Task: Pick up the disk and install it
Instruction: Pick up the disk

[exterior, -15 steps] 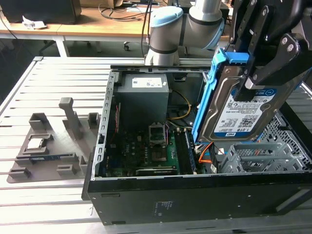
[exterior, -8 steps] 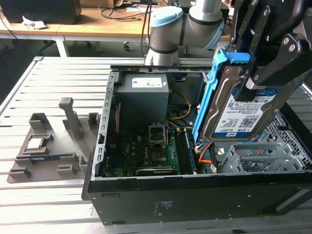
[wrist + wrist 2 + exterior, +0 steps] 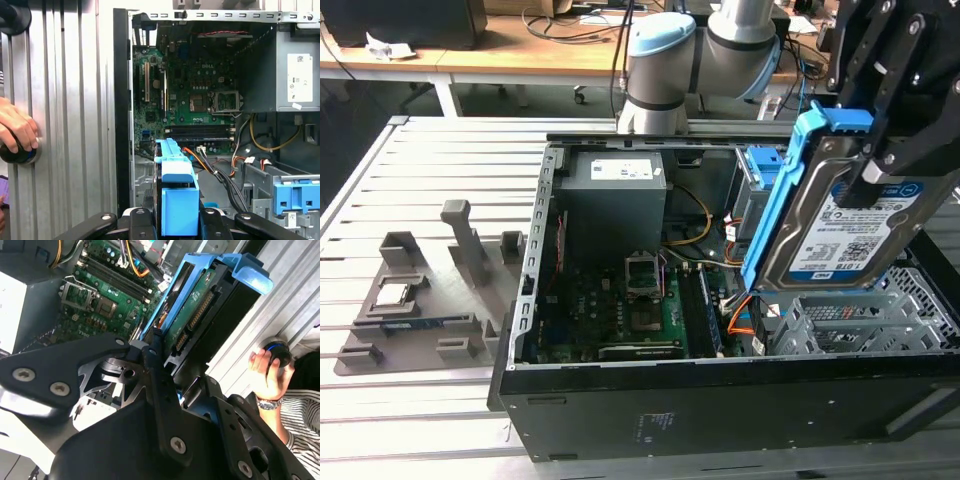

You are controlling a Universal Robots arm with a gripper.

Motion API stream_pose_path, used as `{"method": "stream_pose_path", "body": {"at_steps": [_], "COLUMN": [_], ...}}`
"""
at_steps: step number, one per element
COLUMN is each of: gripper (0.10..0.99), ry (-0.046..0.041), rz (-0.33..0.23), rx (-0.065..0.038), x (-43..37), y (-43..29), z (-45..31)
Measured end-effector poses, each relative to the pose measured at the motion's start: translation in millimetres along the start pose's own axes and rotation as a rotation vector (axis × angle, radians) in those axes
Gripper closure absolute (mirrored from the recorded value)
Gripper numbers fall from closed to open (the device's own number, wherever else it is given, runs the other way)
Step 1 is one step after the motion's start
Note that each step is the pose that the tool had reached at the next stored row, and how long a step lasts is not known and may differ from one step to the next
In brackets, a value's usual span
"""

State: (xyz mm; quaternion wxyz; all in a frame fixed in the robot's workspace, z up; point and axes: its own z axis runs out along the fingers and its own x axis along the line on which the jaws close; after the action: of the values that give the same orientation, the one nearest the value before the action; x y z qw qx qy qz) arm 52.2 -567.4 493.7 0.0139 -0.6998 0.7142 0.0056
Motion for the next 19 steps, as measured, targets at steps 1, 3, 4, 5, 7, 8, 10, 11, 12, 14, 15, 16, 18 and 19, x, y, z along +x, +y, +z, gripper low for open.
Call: {"method": "stream_pose_path", "body": {"at_steps": [1, 3, 4, 5, 7, 8, 10, 11, 12, 14, 15, 16, 18, 19], "gripper": [0.722, 0.722, 0.722, 0.722, 0.722, 0.722, 0.722, 0.722, 0.722, 0.722, 0.722, 0.722, 0.722, 0.722], "ry": [-0.0002, -0.0001, 0.0000, -0.0001, 0.0000, -0.0001, -0.0001, 0.0000, -0.0001, 0.0000, 0.0000, 0.0001, 0.0002, 0.0004], "rz": [0.000, 0.000, 0.000, 0.000, 0.000, 0.000, 0.000, 0.000, 0.000, 0.000, 0.000, 0.000, 0.000, 0.000], "rx": [0.000, 0.000, 0.000, 0.000, 0.000, 0.000, -0.001, -0.001, -0.001, -0.001, -0.001, -0.001, -0.001, -0.001], "x": [-0.1, -0.3, -0.4, -0.4, -0.6, -0.7, -0.8, -0.9, -0.9, -1.1, -1.2, -1.2, -1.3, -1.4], "y": [-6.6, -16.3, -18.8, -21.6, -30.3, -34.9, -40.4, -42.7, -46.4, -54.8, -57.3, -60.3, -66.5, -71.6], "z": [0.2, 0.2, 0.2, 0.3, 0.4, 0.5, 0.5, 0.5, 0.6, 0.7, 0.7, 0.7, 0.8, 0.9]}}
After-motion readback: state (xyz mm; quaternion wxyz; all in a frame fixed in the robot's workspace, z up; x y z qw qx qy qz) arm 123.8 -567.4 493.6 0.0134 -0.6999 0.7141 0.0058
